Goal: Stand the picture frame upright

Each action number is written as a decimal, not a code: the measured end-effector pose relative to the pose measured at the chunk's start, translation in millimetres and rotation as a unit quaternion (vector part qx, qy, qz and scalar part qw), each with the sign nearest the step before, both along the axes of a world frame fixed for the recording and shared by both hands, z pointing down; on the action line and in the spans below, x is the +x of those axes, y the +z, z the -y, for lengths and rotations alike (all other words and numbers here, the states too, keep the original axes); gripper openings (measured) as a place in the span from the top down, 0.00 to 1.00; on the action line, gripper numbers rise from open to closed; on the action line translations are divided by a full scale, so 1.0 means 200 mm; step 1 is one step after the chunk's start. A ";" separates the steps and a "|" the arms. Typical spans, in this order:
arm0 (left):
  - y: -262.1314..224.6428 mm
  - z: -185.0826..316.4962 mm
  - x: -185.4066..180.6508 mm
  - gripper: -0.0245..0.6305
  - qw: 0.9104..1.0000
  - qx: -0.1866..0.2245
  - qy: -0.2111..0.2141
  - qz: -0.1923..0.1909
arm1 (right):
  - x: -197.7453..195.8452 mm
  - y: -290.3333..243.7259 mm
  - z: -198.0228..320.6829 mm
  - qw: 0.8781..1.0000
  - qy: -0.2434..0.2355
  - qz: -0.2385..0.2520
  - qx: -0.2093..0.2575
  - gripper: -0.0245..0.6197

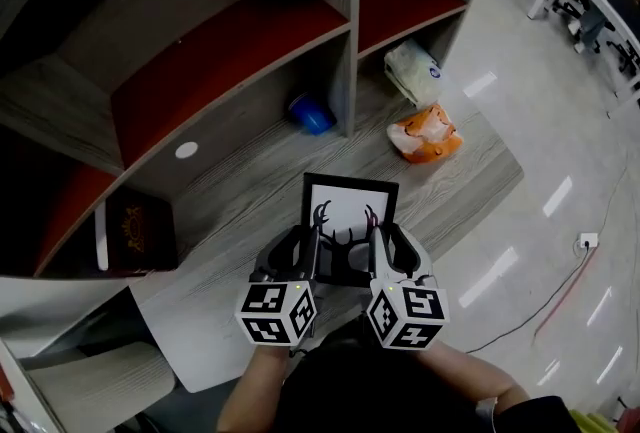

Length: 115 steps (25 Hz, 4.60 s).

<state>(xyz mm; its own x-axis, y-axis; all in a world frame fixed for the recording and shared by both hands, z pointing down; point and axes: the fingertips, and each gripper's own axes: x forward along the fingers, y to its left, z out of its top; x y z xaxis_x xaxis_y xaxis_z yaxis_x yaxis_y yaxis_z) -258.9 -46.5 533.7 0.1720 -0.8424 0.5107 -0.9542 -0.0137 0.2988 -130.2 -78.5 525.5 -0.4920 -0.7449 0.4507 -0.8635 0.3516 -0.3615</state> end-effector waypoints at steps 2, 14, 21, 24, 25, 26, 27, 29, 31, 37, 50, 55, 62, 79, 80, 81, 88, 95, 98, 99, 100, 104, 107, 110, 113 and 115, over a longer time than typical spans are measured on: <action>-0.04 -0.02 0.00 0.81 1.000 0.010 -0.004 0.003 | 0.00 -0.03 -0.02 1.000 -0.002 0.003 0.008 0.83; -0.30 -0.13 -0.03 0.82 0.997 0.072 -0.036 0.013 | -0.03 -0.28 -0.09 0.996 -0.026 0.034 0.072 0.84; -0.41 -0.15 -0.06 0.83 0.994 0.095 -0.048 0.014 | -0.06 -0.38 -0.09 0.994 -0.038 0.038 0.099 0.84; -0.45 -0.17 -0.07 0.83 0.993 0.101 -0.054 0.012 | -0.07 -0.43 -0.10 0.992 -0.045 0.038 0.110 0.84; -0.47 -0.17 -0.08 0.83 0.993 0.104 -0.055 0.012 | -0.08 -0.45 -0.10 0.992 -0.047 0.039 0.114 0.84; -0.48 -0.17 -0.08 0.83 0.993 0.107 -0.056 0.012 | -0.08 -0.47 -0.10 0.991 -0.048 0.039 0.117 0.84; -0.50 -0.18 -0.08 0.83 0.992 0.110 -0.057 0.013 | -0.09 -0.48 -0.10 0.991 -0.050 0.040 0.119 0.84; -0.53 -0.20 -0.09 0.84 0.991 0.117 -0.059 0.013 | -0.09 -0.50 -0.12 0.990 -0.053 0.042 0.124 0.84; -0.55 -0.21 -0.09 0.84 0.990 0.124 -0.060 0.012 | -0.09 -0.53 -0.13 0.989 -0.054 0.043 0.130 0.84; -0.63 -0.25 -0.07 0.85 0.988 0.143 -0.052 0.008 | -0.07 -0.61 -0.16 0.987 -0.047 0.046 0.147 0.84; -0.74 -0.23 0.05 0.85 0.985 0.172 -0.017 0.025 | 0.05 -0.74 -0.14 0.981 -0.018 0.058 0.186 0.83; -0.76 -0.14 0.12 0.85 0.984 0.176 -0.010 0.030 | 0.12 -0.76 -0.05 0.979 -0.010 0.067 0.192 0.83; -0.80 0.04 0.27 0.85 0.982 0.184 -0.022 0.038 | 0.26 -0.80 0.14 0.977 -0.018 0.077 0.197 0.83; -0.86 0.46 0.55 0.85 0.980 0.194 -0.034 0.040 | 0.54 -0.84 0.56 0.976 -0.029 0.082 0.201 0.83; -0.86 0.48 0.56 0.85 0.979 0.196 -0.036 0.039 | 0.55 -0.85 0.59 0.975 -0.031 0.082 0.202 0.83; -0.86 0.50 0.58 0.85 0.979 0.197 -0.039 0.038 | 0.56 -0.86 0.62 0.975 -0.034 0.081 0.204 0.83; -0.92 0.66 0.68 0.85 0.975 0.209 -0.065 0.043 | 0.65 -0.91 0.80 0.971 -0.060 0.087 0.213 0.83; -0.96 0.75 0.75 0.85 0.970 0.214 -0.102 0.050 | 0.70 -0.95 0.93 0.966 -0.099 0.101 0.216 0.83; -0.97 0.77 0.76 0.85 0.967 0.216 -0.119 0.056 | 0.70 -0.96 0.97 0.963 -0.117 0.107 0.217 0.83; -0.97 0.77 0.76 0.85 0.967 0.216 -0.126 0.058 | 0.70 -0.96 0.98 0.962 -0.124 0.108 0.217 0.83; -0.97 0.78 0.77 0.85 0.966 0.215 -0.131 0.059 | 0.70 -0.96 0.99 0.961 -0.130 0.110 0.216 0.84; -0.97 0.78 0.77 0.85 0.965 0.210 -0.144 0.064 | 0.68 -0.96 1.02 0.960 -0.140 0.120 0.211 0.83; -0.98 0.76 0.76 0.85 0.964 0.208 -0.151 0.064 | 0.67 -0.97 1.01 0.959 -0.148 0.123 0.209 0.83; -1.00 0.74 0.75 0.85 0.963 0.212 -0.151 0.062 | 0.65 -0.99 1.00 0.958 -0.149 0.122 0.210 0.83; -1.03 0.73 0.76 0.85 0.963 0.219 -0.148 0.059 | 0.67 -1.03 0.98 0.958 -0.149 0.116 0.216 0.83; -1.04 0.72 0.77 0.85 0.962 0.228 -0.143 0.052 | 0.67 -1.06 0.98 0.957 -0.145 0.109 0.225 0.83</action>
<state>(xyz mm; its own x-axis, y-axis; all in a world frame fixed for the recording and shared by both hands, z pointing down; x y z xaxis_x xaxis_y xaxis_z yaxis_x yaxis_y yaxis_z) -105.6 -191.4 325.8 -0.1319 -0.9881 0.0785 -0.9631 0.1465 0.2257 4.6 -274.0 314.2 -0.7539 -0.6566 -0.0208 -0.6266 0.7282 -0.2778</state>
